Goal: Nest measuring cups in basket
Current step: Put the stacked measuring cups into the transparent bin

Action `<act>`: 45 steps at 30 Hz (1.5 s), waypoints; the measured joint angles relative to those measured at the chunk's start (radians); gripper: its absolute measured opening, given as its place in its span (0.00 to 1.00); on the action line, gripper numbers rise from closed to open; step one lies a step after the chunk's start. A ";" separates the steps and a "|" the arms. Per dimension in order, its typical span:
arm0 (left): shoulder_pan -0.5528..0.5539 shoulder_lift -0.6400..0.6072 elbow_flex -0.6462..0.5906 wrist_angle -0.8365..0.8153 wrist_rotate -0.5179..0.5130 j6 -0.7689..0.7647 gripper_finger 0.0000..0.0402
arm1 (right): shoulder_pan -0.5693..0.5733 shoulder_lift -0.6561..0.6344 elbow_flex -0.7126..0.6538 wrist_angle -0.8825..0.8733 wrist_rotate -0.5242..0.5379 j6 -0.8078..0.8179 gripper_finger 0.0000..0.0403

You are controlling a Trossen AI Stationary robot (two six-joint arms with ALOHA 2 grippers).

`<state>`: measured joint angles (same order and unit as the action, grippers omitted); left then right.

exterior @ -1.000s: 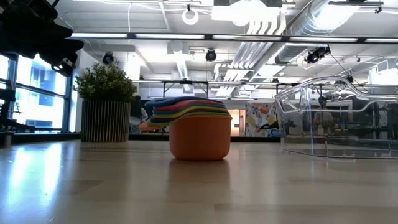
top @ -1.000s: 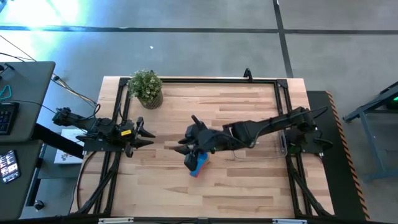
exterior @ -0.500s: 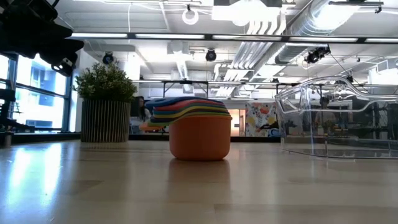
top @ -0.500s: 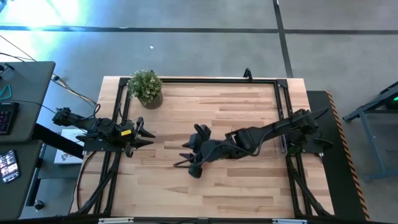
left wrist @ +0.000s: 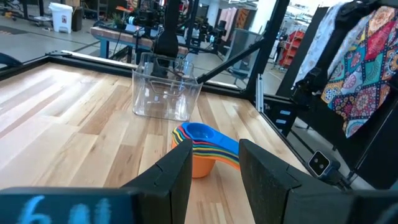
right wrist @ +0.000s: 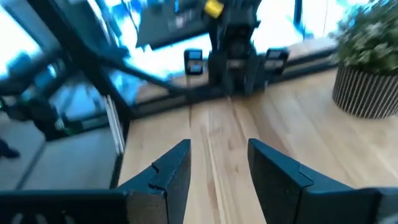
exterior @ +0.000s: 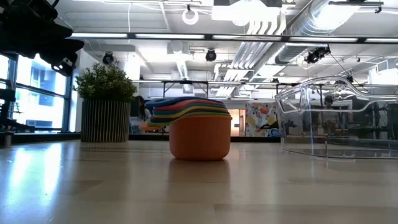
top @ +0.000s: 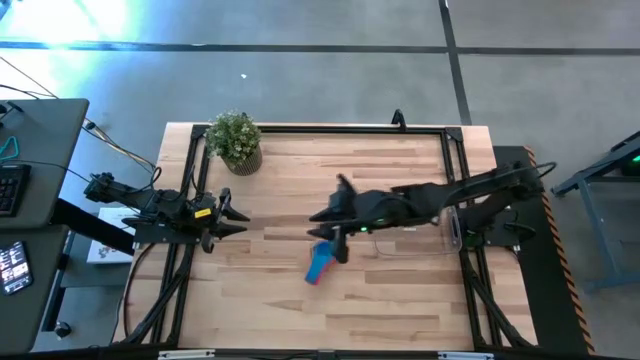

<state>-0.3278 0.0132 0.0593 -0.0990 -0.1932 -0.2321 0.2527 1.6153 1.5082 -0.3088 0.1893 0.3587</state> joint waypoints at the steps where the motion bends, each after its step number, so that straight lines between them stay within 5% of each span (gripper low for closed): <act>1: 0.000 0.000 0.000 0.000 0.000 0.000 0.30 | 0.000 -0.043 -0.081 0.077 0.006 0.004 0.38; 5: 0.000 0.000 0.000 0.000 0.000 0.000 0.30 | 0.000 -0.198 -0.325 0.342 0.068 0.031 0.38; 11: 0.000 0.000 0.000 0.000 0.000 0.000 0.30 | 0.010 -0.329 -0.515 0.410 0.109 0.199 0.38; 24: 0.000 0.000 0.000 0.000 0.000 0.000 0.30 | 0.211 -0.360 -0.813 0.756 0.487 0.647 0.38; 45: 0.000 0.000 0.000 0.000 0.000 0.000 0.30 | 0.413 0.046 -0.693 0.963 0.782 1.112 0.51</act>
<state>-0.3275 0.0135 0.0593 -0.0990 -0.1932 -0.2321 0.6655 1.6609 0.8157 0.6545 0.9714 1.4704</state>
